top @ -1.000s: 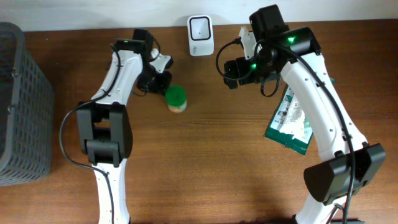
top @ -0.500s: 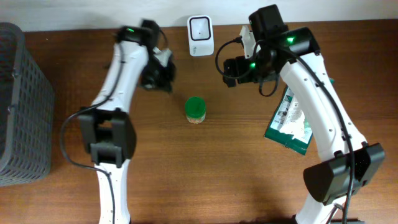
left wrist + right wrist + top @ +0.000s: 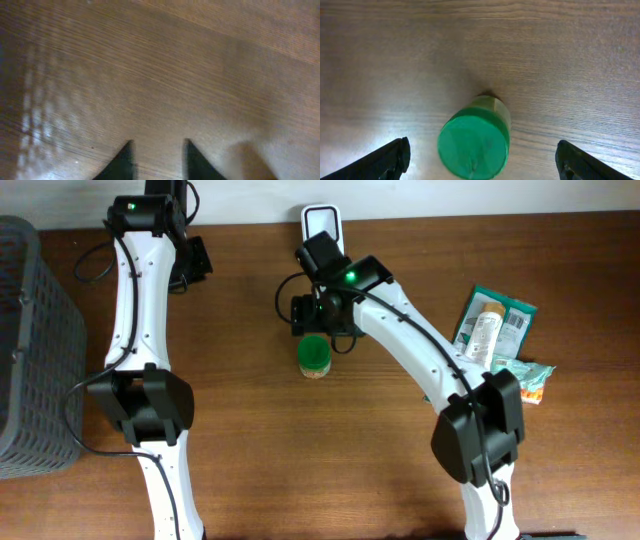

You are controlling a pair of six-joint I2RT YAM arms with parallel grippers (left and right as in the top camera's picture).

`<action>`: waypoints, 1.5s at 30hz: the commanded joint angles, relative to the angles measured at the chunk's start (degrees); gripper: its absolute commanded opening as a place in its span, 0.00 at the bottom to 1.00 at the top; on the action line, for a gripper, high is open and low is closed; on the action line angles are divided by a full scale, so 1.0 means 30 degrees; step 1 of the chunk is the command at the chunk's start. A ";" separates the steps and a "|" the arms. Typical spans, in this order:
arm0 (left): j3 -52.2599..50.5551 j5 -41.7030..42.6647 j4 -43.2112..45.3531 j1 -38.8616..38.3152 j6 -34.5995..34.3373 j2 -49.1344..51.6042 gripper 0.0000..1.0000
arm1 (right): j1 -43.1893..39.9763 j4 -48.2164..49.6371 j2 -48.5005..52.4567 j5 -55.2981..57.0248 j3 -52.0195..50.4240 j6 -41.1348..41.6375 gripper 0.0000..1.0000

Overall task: Scan the item barcode
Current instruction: 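Lower the right gripper over the jar lid and grasp it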

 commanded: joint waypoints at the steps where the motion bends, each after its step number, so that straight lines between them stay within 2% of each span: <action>1: 0.0146 -0.1005 0.0328 0.0175 -0.0175 -0.0044 0.68 | 0.0240 0.0044 0.1027 0.0670 0.0211 0.0772 0.90; 3: 0.0146 -0.1239 0.0401 0.0248 -0.0189 -0.0044 0.94 | 0.0306 -0.0022 0.1341 0.0131 0.0211 0.0765 0.90; 4: 0.0146 -0.1464 0.0481 0.0306 -0.0189 -0.0044 0.99 | 0.0386 -0.0087 0.1574 -0.0109 0.0211 0.0765 0.90; 8: 0.0146 -0.1559 0.0539 0.0495 -0.0175 -0.0044 0.99 | 0.0772 -0.0109 0.1945 -0.0131 0.0211 0.0765 0.90; 12: 0.0146 -0.1552 0.0539 0.0495 -0.0175 -0.0044 0.99 | 0.1078 -0.0109 0.2237 -0.0408 0.0211 0.0364 0.82; 15: 0.0146 -0.1552 0.0401 0.0495 -0.0175 -0.0044 0.99 | 0.1508 -0.0182 0.2251 -0.0335 0.0211 0.0328 0.81; 18: 0.0146 -0.1552 0.0401 0.0495 -0.0175 -0.0044 0.99 | 0.1537 -0.0794 0.2266 -0.0226 0.0211 0.0321 0.76; 23: 0.0146 -0.1552 0.0401 0.0495 -0.0175 -0.0044 0.99 | 0.1501 -0.1319 0.2266 0.0459 0.0211 -0.1013 0.62; 26: 0.0146 -0.1552 0.0401 0.0488 -0.0175 -0.0044 0.99 | 0.1370 -0.1100 0.2259 0.0452 0.0219 -0.4867 0.59; 28: 0.0146 -0.1552 0.0401 0.0495 -0.0175 -0.0044 0.99 | 0.1231 -0.1122 0.2208 0.0452 0.0233 -0.9129 0.55; 31: 0.0146 -0.1552 0.0401 0.0495 -0.0175 -0.0044 0.99 | 0.1239 -0.1311 0.1902 0.0736 0.0233 -1.7260 0.56; 32: 0.0146 -0.1552 0.0401 0.0495 -0.0175 -0.0044 0.99 | 0.1231 -0.1333 0.1902 0.2004 0.0233 -2.1303 0.56; 36: 0.0146 -0.1552 0.0401 0.0495 -0.0175 -0.0044 0.99 | 0.1209 -0.1501 0.1902 0.3402 0.0233 -2.5296 0.56; 38: 0.0146 -0.1552 0.0401 0.0495 -0.0175 -0.0044 0.99 | 0.1253 -0.1457 0.1792 0.3439 0.0350 -2.5828 0.61; 39: 0.0146 -0.1545 0.0401 0.0495 -0.0175 -0.0044 0.99 | 0.1268 -0.1559 0.1668 0.3002 0.0510 -2.5536 0.67; 41: 0.0146 -0.1552 0.0401 0.0495 -0.0175 -0.0044 0.99 | 0.1253 -0.1632 0.1501 0.2433 0.0634 -2.4414 0.96; 44: 0.0146 -0.1545 0.0401 0.0495 -0.0175 -0.0044 0.99 | 0.1253 -0.1814 0.1486 0.2441 0.0867 -2.1179 0.99; 45: 0.0146 -0.1545 0.0401 0.0495 -0.0175 -0.0044 0.99 | 0.1253 -0.2062 0.1486 0.2433 0.1290 -1.9030 0.98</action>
